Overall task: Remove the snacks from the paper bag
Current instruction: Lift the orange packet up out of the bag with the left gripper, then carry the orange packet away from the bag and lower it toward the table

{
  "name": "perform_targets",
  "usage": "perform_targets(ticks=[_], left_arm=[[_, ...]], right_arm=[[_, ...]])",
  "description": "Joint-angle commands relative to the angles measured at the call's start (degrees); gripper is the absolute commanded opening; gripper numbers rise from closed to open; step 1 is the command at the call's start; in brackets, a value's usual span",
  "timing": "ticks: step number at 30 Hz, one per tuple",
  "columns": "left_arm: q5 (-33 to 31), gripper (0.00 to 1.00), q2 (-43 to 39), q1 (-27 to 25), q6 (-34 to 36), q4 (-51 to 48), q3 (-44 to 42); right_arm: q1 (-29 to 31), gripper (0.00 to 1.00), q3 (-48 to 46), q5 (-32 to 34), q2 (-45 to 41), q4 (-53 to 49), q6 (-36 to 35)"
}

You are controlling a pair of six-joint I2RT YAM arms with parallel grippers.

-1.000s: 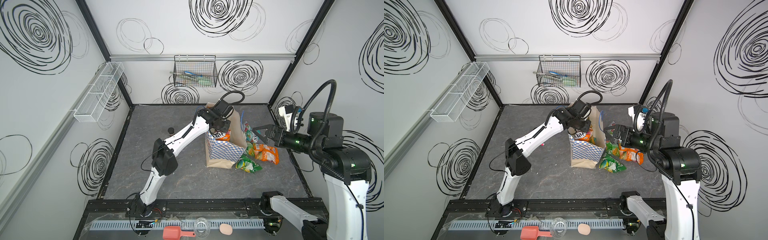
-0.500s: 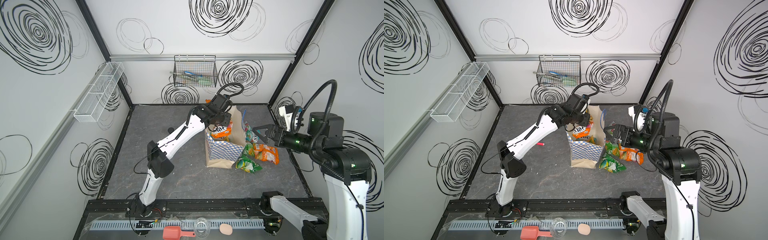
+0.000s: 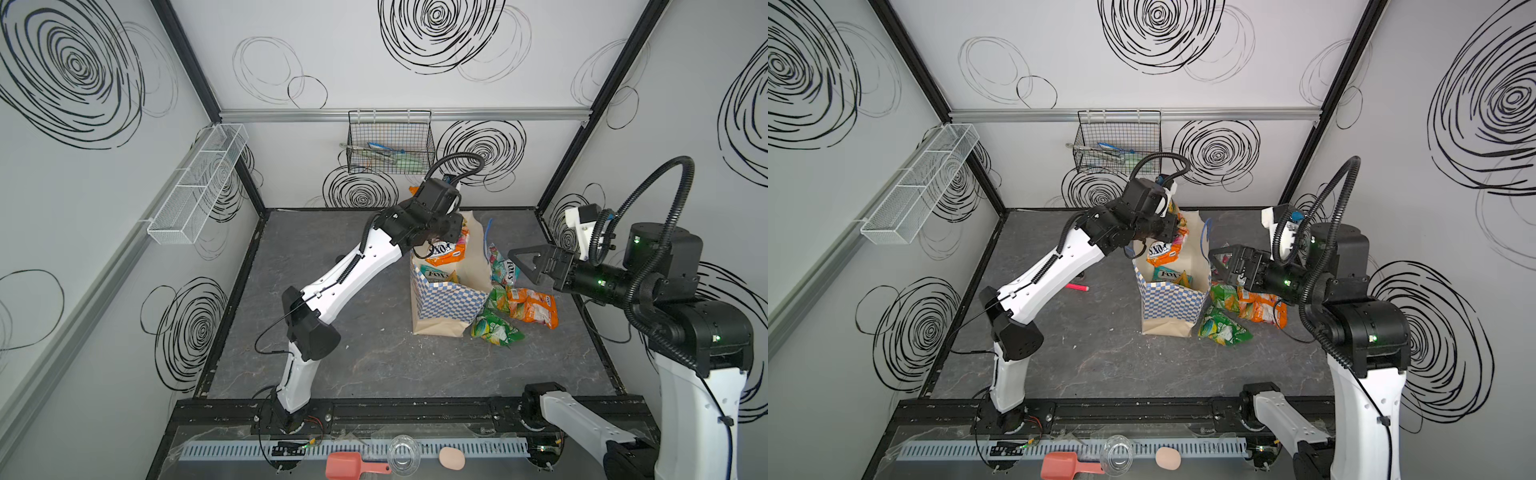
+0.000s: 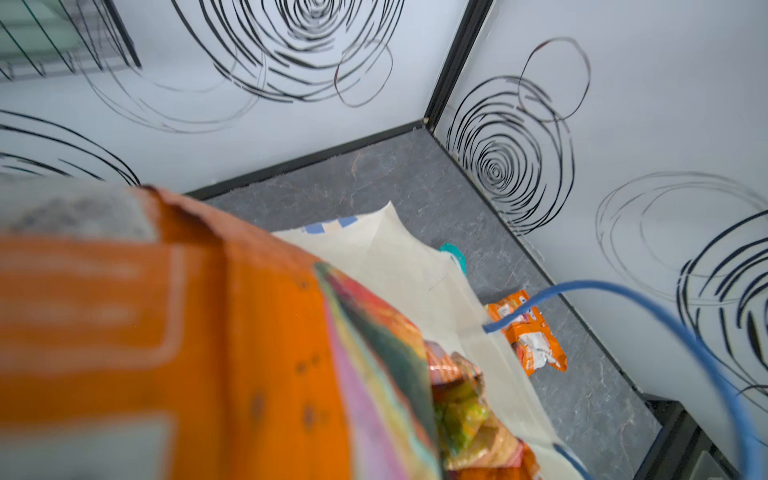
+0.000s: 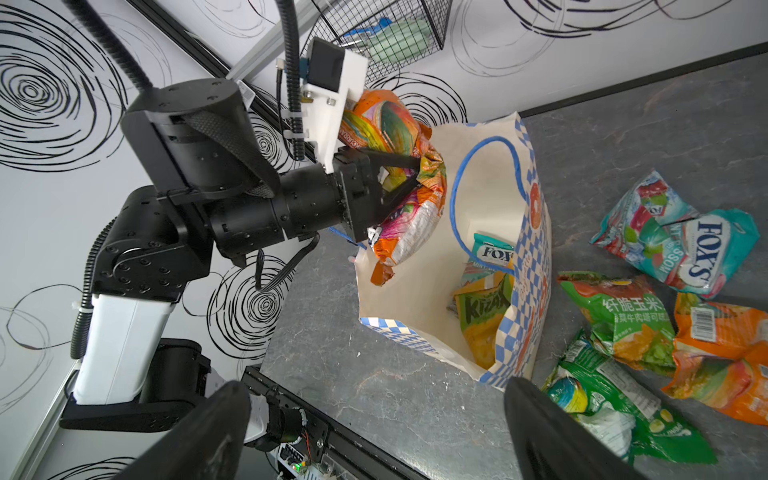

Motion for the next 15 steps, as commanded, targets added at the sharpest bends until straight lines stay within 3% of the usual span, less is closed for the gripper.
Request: perform_targets(ticks=[1, 10, 15], left_arm=[[-2.1, 0.0, -5.2, -0.6, 0.0, 8.7, 4.9], [-8.1, 0.0, -14.9, -2.4, 3.1, 8.7, 5.8], [-13.9, 0.0, -24.8, -2.5, 4.4, 5.4, -2.0]], right_arm=[[0.3, 0.99, 2.3, -0.2, 0.6, 2.8, 0.6], [0.4, 0.99, 2.0, -0.4, 0.4, 7.1, 2.0], [0.4, 0.99, 0.2, -3.8, 0.5, 11.0, 1.8]])
